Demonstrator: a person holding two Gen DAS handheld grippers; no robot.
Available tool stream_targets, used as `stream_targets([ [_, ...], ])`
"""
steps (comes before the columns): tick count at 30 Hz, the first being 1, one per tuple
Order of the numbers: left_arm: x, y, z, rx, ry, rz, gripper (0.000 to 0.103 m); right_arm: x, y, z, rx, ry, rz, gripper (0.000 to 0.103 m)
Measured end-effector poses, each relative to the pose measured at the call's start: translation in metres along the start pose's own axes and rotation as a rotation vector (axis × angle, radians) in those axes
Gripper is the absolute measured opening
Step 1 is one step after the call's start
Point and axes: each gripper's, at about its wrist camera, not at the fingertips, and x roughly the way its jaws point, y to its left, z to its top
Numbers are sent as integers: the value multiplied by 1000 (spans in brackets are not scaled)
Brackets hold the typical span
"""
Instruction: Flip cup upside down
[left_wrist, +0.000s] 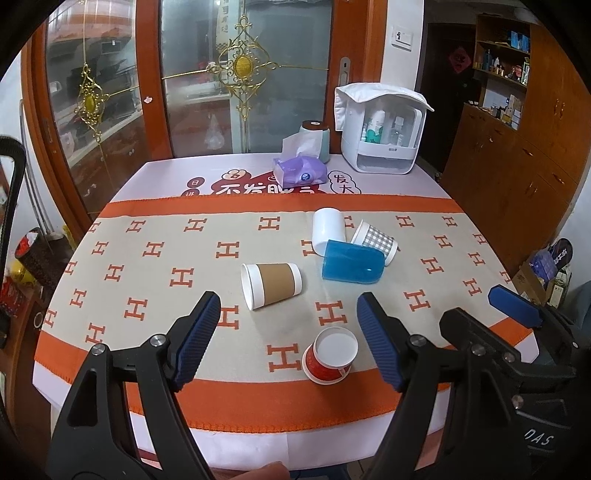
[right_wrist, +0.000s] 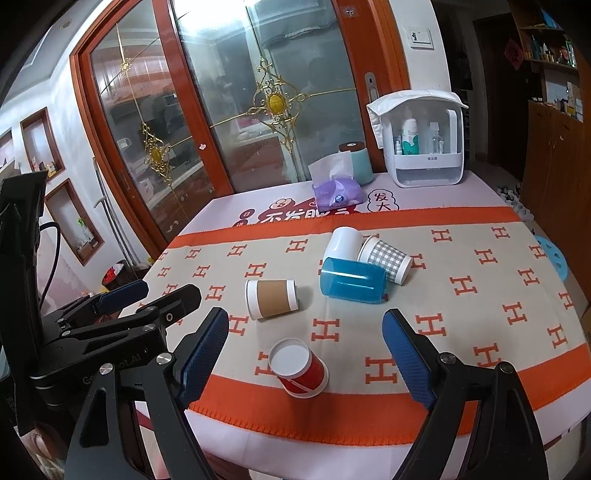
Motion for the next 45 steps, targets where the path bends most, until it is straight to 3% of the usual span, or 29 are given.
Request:
stream_targets([
  [45,4,4,-1,6,7,11,74,5,-3,0,3,13,3,87],
])
